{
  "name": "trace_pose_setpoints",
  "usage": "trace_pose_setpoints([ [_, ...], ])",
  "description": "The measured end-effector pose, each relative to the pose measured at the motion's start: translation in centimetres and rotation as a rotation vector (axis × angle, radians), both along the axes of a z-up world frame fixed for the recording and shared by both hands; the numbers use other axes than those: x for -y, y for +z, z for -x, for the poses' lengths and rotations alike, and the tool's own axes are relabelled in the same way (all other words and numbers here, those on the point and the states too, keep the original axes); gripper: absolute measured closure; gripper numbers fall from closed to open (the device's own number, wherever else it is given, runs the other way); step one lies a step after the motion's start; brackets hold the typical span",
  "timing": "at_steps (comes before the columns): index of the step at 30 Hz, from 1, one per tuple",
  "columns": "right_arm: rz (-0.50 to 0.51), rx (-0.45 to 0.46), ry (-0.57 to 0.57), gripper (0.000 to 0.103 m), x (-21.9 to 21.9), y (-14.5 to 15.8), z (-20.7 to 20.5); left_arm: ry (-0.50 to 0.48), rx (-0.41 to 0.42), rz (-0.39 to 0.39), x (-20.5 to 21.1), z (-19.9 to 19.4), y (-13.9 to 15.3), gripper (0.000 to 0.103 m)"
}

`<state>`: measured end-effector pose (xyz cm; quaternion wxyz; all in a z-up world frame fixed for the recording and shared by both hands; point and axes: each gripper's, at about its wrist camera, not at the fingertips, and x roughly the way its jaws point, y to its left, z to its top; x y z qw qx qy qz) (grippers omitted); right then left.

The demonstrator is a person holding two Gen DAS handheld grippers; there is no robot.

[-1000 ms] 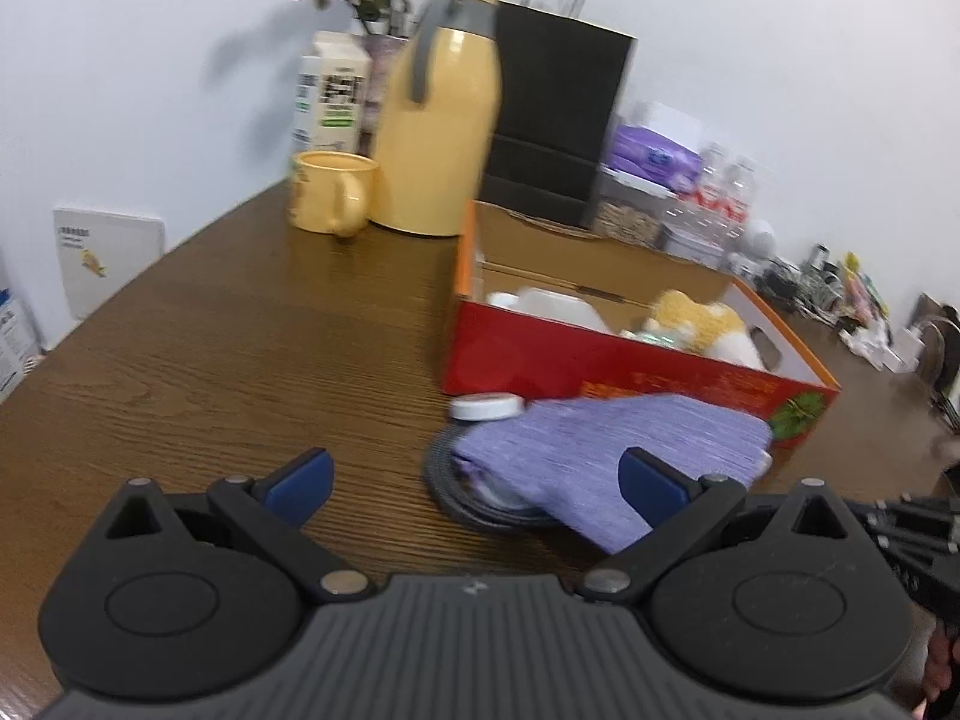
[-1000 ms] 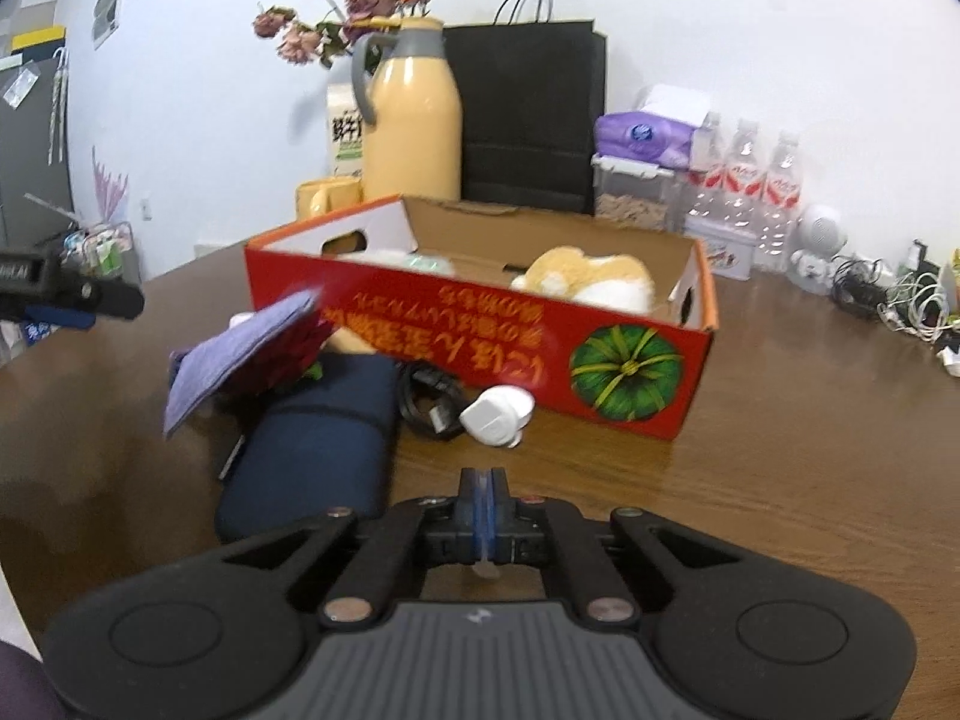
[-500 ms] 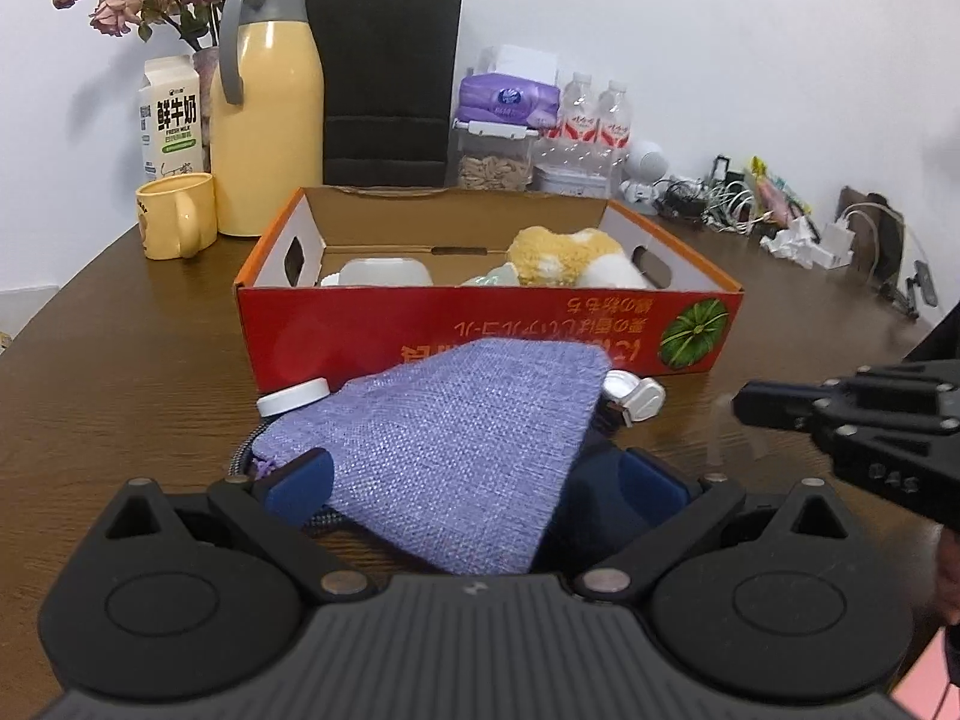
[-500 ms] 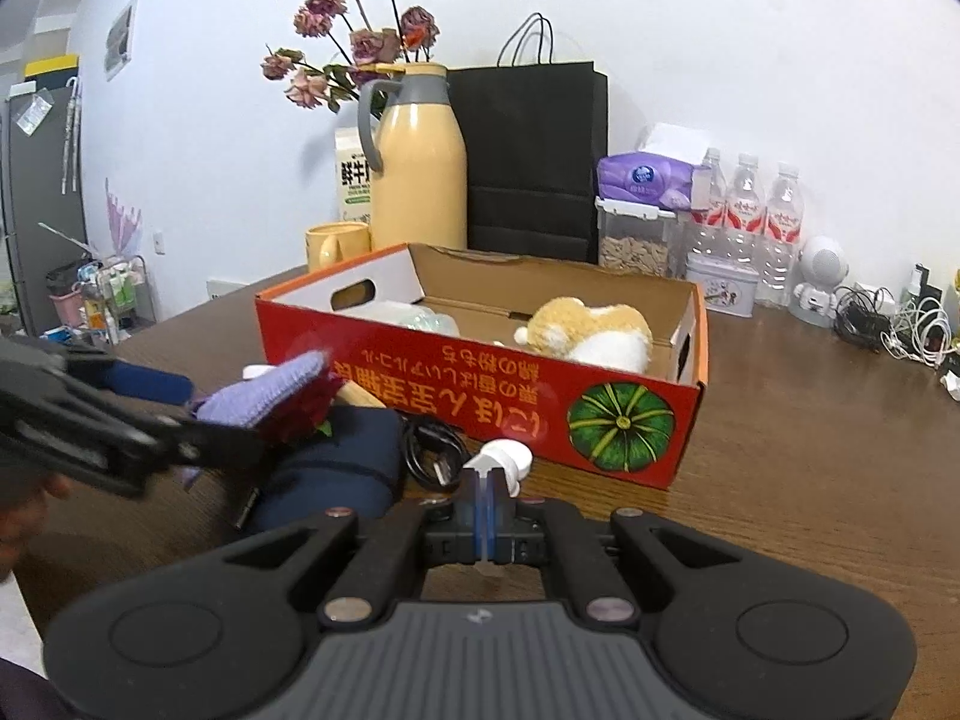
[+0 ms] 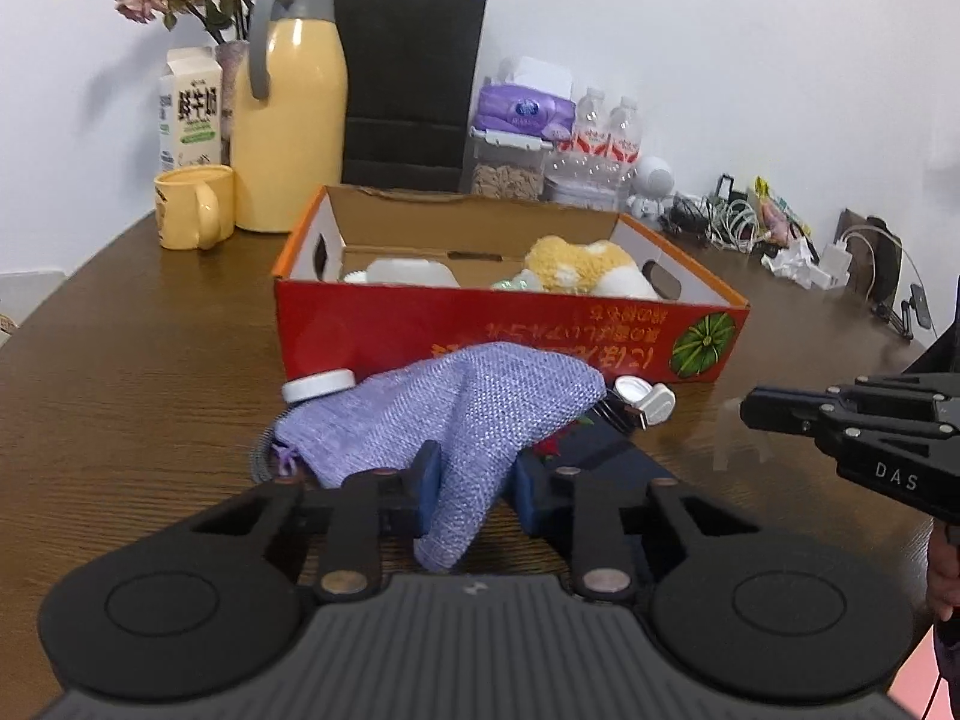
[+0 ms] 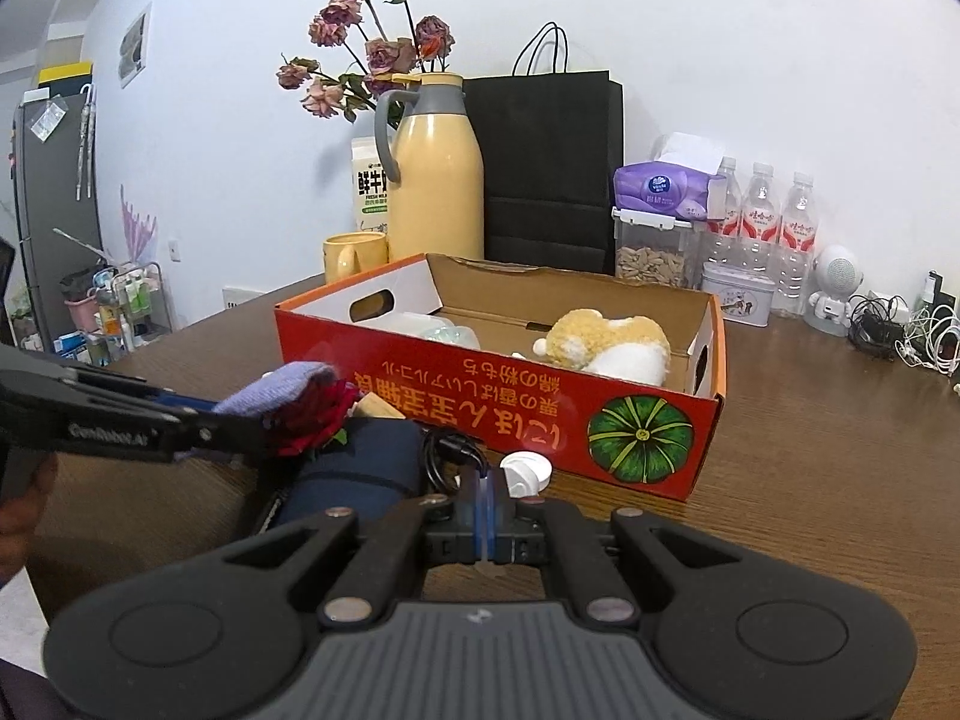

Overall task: Organize objects
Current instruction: 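Grasp the purple cloth with the left tool while the right tool grasps the white plug, then carry the purple cloth and white plug into the box while opening both tools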

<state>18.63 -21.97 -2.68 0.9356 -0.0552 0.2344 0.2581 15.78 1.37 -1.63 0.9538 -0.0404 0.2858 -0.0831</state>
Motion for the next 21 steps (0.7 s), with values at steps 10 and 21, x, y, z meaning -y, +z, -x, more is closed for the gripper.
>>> trace_pose_setpoints([
  [10, 0.003, 0.018, 0.001, 0.102, -0.3, 0.7, 0.8, 0.025, 0.16, -0.082, -0.8, 2.8, 3.7, 0.096],
  [21, -0.008, 0.089, 0.018, 0.102, -1.4, 3.3, 0.5, 0.0, 0.293, -0.153, 0.0, 2.7, 7.4, 0.096],
])
